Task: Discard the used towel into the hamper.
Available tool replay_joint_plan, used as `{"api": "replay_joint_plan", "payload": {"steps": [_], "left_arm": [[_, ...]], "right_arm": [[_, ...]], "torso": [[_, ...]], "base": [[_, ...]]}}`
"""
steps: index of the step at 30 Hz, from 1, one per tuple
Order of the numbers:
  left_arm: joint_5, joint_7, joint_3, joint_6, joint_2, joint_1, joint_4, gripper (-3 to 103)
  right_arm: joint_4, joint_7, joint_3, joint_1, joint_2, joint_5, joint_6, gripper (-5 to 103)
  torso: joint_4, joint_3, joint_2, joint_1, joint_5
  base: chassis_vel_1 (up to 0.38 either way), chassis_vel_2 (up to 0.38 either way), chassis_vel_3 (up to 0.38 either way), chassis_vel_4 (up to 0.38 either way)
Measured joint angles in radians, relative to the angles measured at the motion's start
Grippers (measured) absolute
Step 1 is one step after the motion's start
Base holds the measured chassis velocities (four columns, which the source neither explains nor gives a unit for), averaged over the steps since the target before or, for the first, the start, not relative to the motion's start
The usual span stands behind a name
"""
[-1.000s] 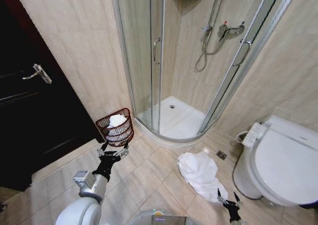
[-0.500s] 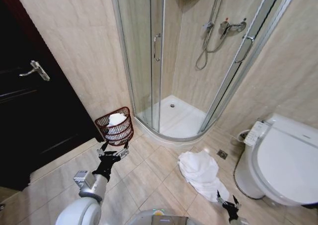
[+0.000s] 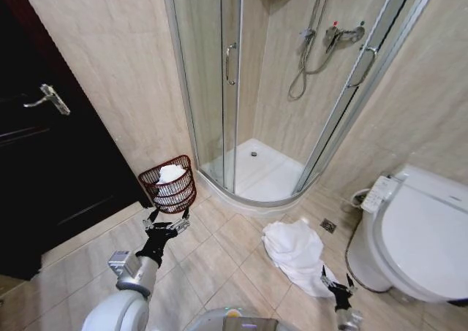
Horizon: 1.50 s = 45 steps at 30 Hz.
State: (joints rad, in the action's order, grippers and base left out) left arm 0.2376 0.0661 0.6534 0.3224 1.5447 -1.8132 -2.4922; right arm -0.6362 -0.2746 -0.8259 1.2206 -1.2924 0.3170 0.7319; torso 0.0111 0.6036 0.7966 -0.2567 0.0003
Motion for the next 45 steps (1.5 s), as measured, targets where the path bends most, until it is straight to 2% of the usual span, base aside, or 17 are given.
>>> {"api": "replay_joint_plan", "payload": {"steps": [2,7,11,12,14,16,18,21,23,26,33,45], "left_arm": [[0.0,0.0,0.0,0.0,0.0,0.0,0.0,100],[0.0,0.0,0.0,0.0,0.0,0.0,0.0,100],[0.0,0.0,0.0,0.0,0.0,0.0,0.0,100],[0.0,0.0,0.0,0.0,0.0,0.0,0.0,100],[0.0,0.0,0.0,0.0,0.0,0.0,0.0,100],[0.0,0.0,0.0,0.0,0.0,0.0,0.0,100],[0.0,0.0,0.0,0.0,0.0,0.0,0.0,100],[0.0,0.0,0.0,0.0,0.0,0.0,0.0,100],[0.0,0.0,0.0,0.0,0.0,0.0,0.0,100],[0.0,0.0,0.0,0.0,0.0,0.0,0.0,100],[0.0,0.0,0.0,0.0,0.0,0.0,0.0,100],[0.0,0.0,0.0,0.0,0.0,0.0,0.0,100]], "right_arm": [[-0.023,-0.016,0.004,0.005,0.022,-0.021,0.005,100],[-0.089,-0.009,0.008,0.0,0.022,-0.018,-0.024,100],[-0.181,0.014,0.02,0.017,0.009,0.028,-0.079,100],[-0.224,0.022,0.018,0.034,0.001,0.019,-0.105,100],[-0.294,0.043,0.019,0.076,-0.006,-0.018,-0.16,100],[-0.314,0.065,0.02,0.088,-0.014,-0.027,-0.171,100],[-0.319,0.075,0.021,0.096,-0.022,-0.026,-0.17,100],[-0.321,0.055,0.022,0.107,-0.023,-0.005,-0.172,100],[-0.29,0.031,0.021,0.107,-0.029,0.002,-0.147,100],[-0.263,0.043,0.015,0.098,-0.035,-0.002,-0.127,100],[-0.248,0.068,0.012,0.096,-0.038,-0.002,-0.144,100],[-0.209,0.047,0.026,0.085,-0.036,0.095,-0.113,100]], "torso": [[-0.0006,-0.007,-0.011,0.005,-0.001],[0.0002,-0.016,-0.029,0.013,0.0002],[0.0002,-0.026,-0.046,0.02,-0.0005],[0.0004,-0.029,-0.052,0.023,0.0004],[-0.0003,-0.036,-0.064,0.028,-0.001],[-0.0007,-0.041,-0.072,0.031,-0.0008],[-0.0001,-0.046,-0.081,0.035,0.0005],[0.0,-0.051,-0.09,0.039,-0.0011],[-0.0001,-0.059,-0.104,0.045,0.0002],[-0.0001,-0.065,-0.114,0.049,0.0],[0.0,-0.083,-0.144,0.061,-0.0002],[-0.0001,-0.116,-0.199,0.083,-0.0002]], "base": [[0.0,0.0,0.0,0.0],[0.0,0.0,0.0,0.0],[0.0,0.0,0.0,0.0],[0.0,0.0,0.0,0.0],[0.0,0.0,0.0,0.0],[0.0,0.0,0.0,0.0],[0.0,0.0,0.0,0.0],[0.0,0.0,0.0,0.0],[0.0,0.0,0.0,0.0],[0.0,0.0,0.0,0.0],[0.0,0.0,0.0,0.0],[0.0,0.0,0.0,0.0]]}}
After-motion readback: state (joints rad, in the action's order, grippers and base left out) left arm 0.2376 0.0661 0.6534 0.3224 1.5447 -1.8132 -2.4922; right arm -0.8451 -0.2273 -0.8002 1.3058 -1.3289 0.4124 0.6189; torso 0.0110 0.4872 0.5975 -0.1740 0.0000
